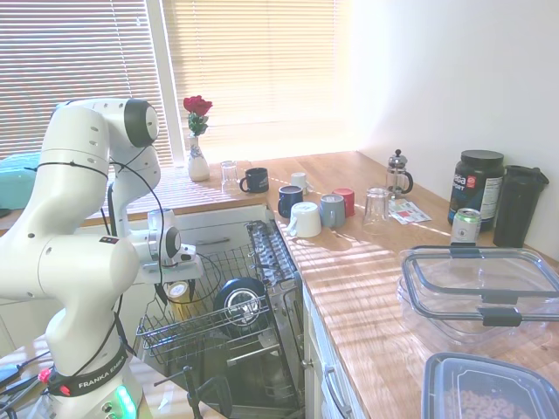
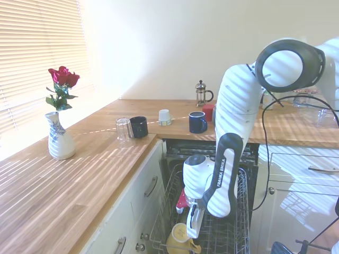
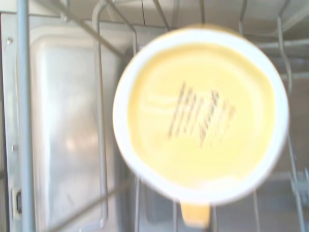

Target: Unload the mug from the dish rack

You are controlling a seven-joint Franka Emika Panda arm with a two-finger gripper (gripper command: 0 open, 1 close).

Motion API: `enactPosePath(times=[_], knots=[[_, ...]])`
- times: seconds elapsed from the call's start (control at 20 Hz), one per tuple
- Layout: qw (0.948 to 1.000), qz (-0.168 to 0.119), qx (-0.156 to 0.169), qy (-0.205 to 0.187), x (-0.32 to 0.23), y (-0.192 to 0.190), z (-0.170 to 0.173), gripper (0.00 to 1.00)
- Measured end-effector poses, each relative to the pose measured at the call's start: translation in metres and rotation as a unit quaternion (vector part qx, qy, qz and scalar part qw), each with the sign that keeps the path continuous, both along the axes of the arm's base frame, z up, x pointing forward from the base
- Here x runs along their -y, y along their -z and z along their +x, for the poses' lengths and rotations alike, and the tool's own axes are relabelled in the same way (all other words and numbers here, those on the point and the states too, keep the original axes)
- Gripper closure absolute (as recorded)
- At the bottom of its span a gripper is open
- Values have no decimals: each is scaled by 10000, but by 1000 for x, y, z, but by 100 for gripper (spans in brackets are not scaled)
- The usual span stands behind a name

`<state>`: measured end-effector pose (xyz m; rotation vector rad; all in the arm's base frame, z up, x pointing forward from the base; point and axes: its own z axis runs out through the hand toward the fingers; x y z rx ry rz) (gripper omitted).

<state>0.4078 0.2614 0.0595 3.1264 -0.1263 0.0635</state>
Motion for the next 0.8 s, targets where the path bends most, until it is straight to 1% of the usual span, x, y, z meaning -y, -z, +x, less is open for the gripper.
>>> enactPosePath(times=[0.25,0.55,0.8], knots=[[9999,25,122,-76,-7,16,9,0],[9995,-41,220,-207,7,33,14,0],[9990,39,283,-333,9,54,18,0]])
